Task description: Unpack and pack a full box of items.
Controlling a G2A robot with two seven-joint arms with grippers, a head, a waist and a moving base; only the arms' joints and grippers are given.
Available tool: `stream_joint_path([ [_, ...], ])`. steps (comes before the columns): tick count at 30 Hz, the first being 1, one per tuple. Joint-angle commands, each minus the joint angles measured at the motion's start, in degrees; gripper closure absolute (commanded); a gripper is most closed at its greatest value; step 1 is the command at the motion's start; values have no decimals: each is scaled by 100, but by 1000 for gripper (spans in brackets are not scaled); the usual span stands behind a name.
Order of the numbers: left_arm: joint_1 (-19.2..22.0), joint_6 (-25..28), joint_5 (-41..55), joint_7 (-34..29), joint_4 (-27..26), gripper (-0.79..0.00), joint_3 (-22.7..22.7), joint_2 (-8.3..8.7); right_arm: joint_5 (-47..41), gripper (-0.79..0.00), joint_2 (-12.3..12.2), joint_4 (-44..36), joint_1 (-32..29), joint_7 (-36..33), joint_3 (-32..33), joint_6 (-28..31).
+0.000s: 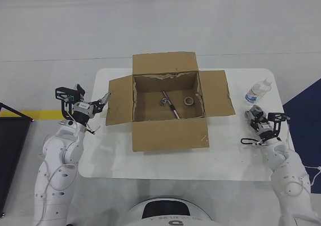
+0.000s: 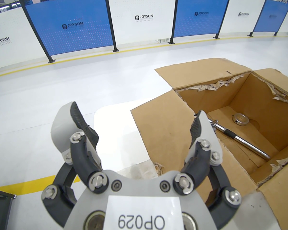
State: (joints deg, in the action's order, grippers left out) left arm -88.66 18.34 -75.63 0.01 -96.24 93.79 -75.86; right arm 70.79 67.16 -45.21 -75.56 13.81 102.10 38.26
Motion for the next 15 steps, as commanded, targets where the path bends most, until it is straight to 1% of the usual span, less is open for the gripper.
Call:
stream_joint_path([
  [1,0,0,0,0,0,-785,0,0,7,-785,-17,-38,-41,43,7,27],
  [11,0,0,0,0,0,-785,0,0,-72,-785,-80,-587,-529,230,35,290],
  [15,0,0,0,0,0,-785,0,0,-334,-785,-125,-1042,-872,206,181,676],
])
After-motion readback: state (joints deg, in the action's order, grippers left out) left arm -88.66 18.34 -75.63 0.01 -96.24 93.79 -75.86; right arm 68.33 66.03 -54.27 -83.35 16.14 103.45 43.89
